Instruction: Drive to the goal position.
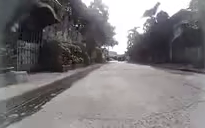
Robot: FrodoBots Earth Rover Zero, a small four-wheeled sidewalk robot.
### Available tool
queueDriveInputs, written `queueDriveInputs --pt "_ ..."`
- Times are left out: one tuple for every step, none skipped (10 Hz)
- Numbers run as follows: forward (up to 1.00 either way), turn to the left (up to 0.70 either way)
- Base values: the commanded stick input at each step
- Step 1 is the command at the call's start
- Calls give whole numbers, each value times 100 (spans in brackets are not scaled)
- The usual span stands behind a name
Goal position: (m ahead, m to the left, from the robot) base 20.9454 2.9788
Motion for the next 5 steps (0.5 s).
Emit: queueDriveInputs --pt "100 -40" --pt "100 -40" --pt "100 -40" --pt "100 0" --pt "100 0"
